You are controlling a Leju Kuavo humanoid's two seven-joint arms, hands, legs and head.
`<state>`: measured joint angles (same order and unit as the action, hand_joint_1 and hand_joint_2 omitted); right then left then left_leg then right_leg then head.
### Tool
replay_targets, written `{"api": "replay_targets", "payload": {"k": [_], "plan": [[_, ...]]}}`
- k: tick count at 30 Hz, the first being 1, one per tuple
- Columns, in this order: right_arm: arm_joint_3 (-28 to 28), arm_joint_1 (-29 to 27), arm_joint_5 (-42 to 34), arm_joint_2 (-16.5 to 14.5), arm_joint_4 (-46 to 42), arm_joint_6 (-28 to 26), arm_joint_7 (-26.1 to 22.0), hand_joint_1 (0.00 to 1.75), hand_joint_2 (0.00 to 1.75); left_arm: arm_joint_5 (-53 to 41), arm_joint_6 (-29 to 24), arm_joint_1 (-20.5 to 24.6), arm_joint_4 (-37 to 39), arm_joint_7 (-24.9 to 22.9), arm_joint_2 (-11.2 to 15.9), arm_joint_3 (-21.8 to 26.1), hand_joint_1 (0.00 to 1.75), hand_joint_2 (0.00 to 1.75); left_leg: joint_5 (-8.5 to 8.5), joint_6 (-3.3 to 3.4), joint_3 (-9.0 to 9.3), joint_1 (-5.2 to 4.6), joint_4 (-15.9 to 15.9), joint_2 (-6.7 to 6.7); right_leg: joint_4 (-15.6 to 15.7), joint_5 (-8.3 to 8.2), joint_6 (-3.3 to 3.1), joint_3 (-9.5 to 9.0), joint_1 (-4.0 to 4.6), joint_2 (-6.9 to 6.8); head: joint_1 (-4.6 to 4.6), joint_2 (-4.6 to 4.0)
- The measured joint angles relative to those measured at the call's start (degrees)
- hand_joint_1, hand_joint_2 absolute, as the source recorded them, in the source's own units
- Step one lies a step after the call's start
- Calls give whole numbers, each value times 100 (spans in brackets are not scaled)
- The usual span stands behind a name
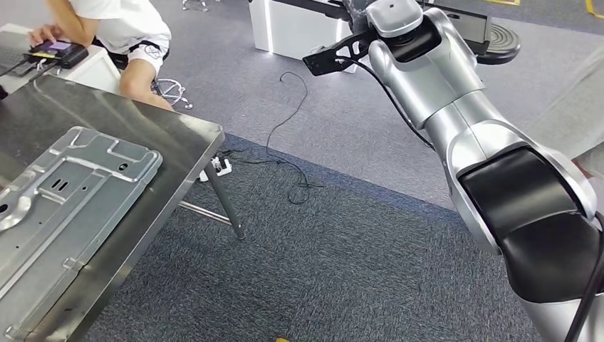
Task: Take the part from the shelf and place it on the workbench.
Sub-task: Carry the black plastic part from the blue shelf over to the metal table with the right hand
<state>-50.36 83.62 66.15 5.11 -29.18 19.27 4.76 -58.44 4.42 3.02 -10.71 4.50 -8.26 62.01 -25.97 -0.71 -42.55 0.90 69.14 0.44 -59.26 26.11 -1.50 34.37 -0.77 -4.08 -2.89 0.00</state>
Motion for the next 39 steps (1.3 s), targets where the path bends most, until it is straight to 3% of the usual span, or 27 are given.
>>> {"api": "replay_targets", "payload": {"k": [2,3,4,6,7,9,10,12,13,14,15,17,19,21,23,25,27,28,29,30,31,33,34,36,37,39], "plan": [[0,-1,1,-3,2,-4,1,175,175,0,0,0,-1,0,0,1,0,175,271,36,400,-51,-765,263,-1,41,41,-39,23,-122,-3,0],[0,-4,1,-4,5,-8,1,175,175,-2,0,2,-1,0,0,2,0,175,314,70,509,-84,-978,352,-1,60,66,-53,41,-178,-4,0],[0,-15,1,-14,8,-13,1,175,175,-5,0,5,-2,0,0,2,0,175,293,105,545,-117,-1054,390,0,76,91,-66,59,-232,-6,0],[0,-43,1,-52,14,-23,2,175,175,-22,-1,7,-2,0,3,2,0,175,289,182,570,-127,-1085,252,3,120,155,-106,61,-332,-7,0],[0,-54,1,-71,20,-34,2,175,175,-29,-2,7,-2,0,4,2,0,175,291,216,605,-119,-1114,185,-42,172,184,-113,42,-272,-9,0],[0,-61,1,-87,42,-67,2,175,175,-33,-1,16,-2,0,8,2,0,175,301,288,675,-93,-1168,57,-454,415,218,49,7,42,-13,0],[0,-67,0,-90,60,-81,2,175,175,-33,2,25,-2,-1,9,3,0,175,299,310,686,-92,-1169,-6,-827,580,218,226,0,227,-14,0],[0,-111,0,-99,109,-91,8,175,175,-33,11,47,-3,0,14,7,0,175,290,339,690,-95,-1153,-165,-1533,797,214,628,2,378,-15,0],[0,-145,1,-111,139,-91,11,175,175,-35,15,52,-4,-1,18,9,0,175,283,345,692,-98,-1138,-259,-1651,753,207,735,2,397,-14,0],[0,-172,1,-126,168,-93,15,175,175,-38,19,54,-5,-1,22,12,0,175,272,343,694,-101,-1114,-359,-1543,592,192,737,2,415,-15,0],[0,-189,3,-142,194,-97,16,175,175,-41,21,48,-6,-2,26,16,0,175,255,338,696,-102,-1085,-452,-1226,343,170,639,3,464,-14,0],[0,-195,9,-166,233,-109,13,175,175,-48,26,32,-7,-4,26,23,0,175,214,309,677,-96,-1019,-609,-502,-37,126,355,-7,704,-12,0],[0,-195,15,-181,262,-117,8,175,175,-50,30,23,-7,-7,22,27,0,175,203,252,623,-62,-991,-744,-176,-89,110,202,5,847,-11,0],[0,-192,16,-222,282,-119,6,175,175,-51,29,16,-8,-10,25,31,0,175,218,180,587,-38,-1005,-863,-92,-72,91,152,12,738,-13,0],[0,-184,19,-269,291,-119,4,175,175,-51,29,-1,-11,-12,22,34,0,175,141,112,527,-64,-895,-651,7,-94,41,78,-22,595,-7,0],[0,-165,26,-282,296,-116,-3,175,175,-51,31,-2,-13,-13,17,36,0,175,-120,44,278,-65,-393,-258,70,-102,-2,12,-34,451,0,0],[0,-157,32,-283,301,-110,-18,175,175,-51,31,10,-13,-13,17,38,0,175,-371,-16,-97,-17,304,-102,72,-75,-10,-15,-33,306,3,0],[0,-163,33,-285,302,-104,-31,175,175,-50,31,12,-13,-13,17,40,0,175,-378,-41,-211,8,483,-82,68,-54,-2,-28,-38,232,4,0],[0,-169,33,-287,303,-100,-42,175,175,-50,31,11,-13,-13,18,44,0,175,-276,-61,-213,26,440,-65,63,-30,12,-45,-44,162,3,0],[0,-175,32,-289,304,-97,-55,175,175,-49,31,8,-13,-13,19,50,0,175,-82,-76,-94,38,169,-27,57,-3,32,-71,-52,92,4,0],[0,-178,29,-291,304,-95,-63,175,175,-49,31,4,-14,-13,20,60,0,175,132,-84,99,41,-246,69,51,30,59,-103,-54,24,3,0],[0,-179,21,-297,307,-96,-69,175,175,-47,34,10,-15,-12,24,93,0,175,365,-45,431,-8,-904,264,39,91,122,-152,-26,-96,1,0],[0,-185,16,-310,311,-99,-67,175,175,-46,36,12,-15,-11,26,111,0,175,377,-6,495,-33,-1040,306,37,113,152,-171,-1,-148,-3,0],[0,-215,8,-378,326,-110,-54,175,175,-46,38,17,-15,-9,35,134,0,175,344,88,501,-53,-1049,206,53,141,207,-209,20,-253,-9,0],[0,-233,6,-417,336,-118,-38,175,175,-49,38,14,-16,-11,42,140,0,175,344,125,511,-45,-1063,146,34,177,238,-219,11,-232,-9,0],[0,-258,4,-475,354,-133,-1,175,175,-69,37,24,-18,-17,53,144,0,175,348,209,539,-23,-1094,31,-248,367,272,-98,-31,18,-10,0]]}}
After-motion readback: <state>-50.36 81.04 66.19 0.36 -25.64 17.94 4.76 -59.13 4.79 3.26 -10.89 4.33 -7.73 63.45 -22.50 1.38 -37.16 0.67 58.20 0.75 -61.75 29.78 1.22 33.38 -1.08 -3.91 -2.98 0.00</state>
